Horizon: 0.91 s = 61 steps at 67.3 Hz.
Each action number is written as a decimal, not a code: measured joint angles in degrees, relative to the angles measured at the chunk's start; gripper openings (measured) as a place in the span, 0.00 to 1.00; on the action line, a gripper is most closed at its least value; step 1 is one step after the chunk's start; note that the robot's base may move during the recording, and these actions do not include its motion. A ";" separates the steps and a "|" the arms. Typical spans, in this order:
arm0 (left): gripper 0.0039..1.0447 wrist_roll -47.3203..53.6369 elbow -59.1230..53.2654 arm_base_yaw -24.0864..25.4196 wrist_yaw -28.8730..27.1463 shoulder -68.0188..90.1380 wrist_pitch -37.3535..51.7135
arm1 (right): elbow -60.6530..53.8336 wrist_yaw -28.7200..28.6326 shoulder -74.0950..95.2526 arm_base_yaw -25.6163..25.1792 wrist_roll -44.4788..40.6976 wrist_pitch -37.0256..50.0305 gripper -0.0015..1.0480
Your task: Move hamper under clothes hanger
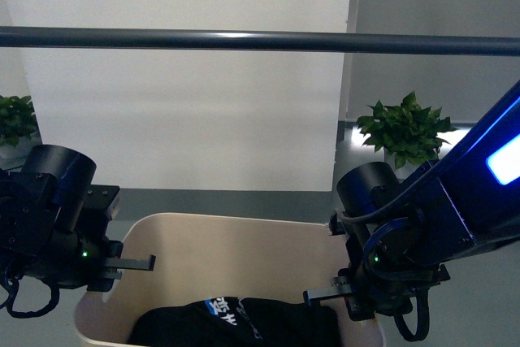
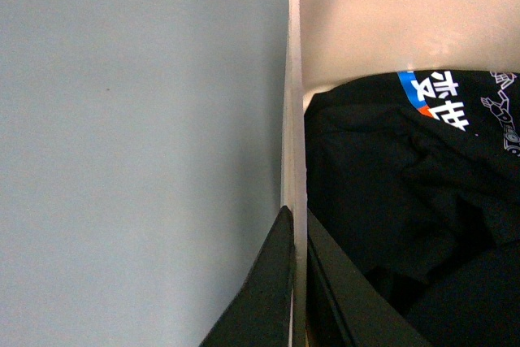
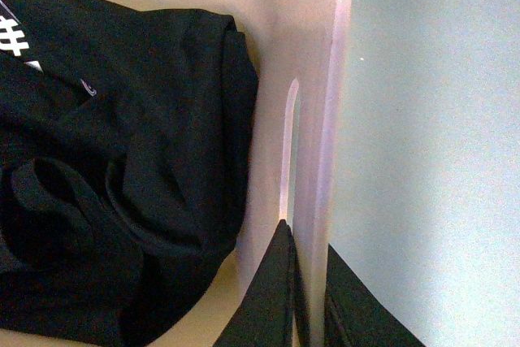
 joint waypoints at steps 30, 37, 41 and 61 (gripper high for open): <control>0.04 0.02 0.00 0.13 -0.22 0.00 0.00 | -0.02 -0.35 0.00 0.26 0.02 0.04 0.03; 0.04 0.02 0.00 0.00 0.33 0.00 0.00 | -0.02 0.35 0.00 -0.04 0.00 0.04 0.03; 0.04 0.02 0.00 -0.39 0.42 0.00 0.00 | -0.02 0.46 0.00 -0.57 0.00 0.04 0.03; 0.04 0.00 0.00 -0.76 0.44 0.00 0.00 | -0.02 0.63 0.00 -1.01 0.00 0.04 0.03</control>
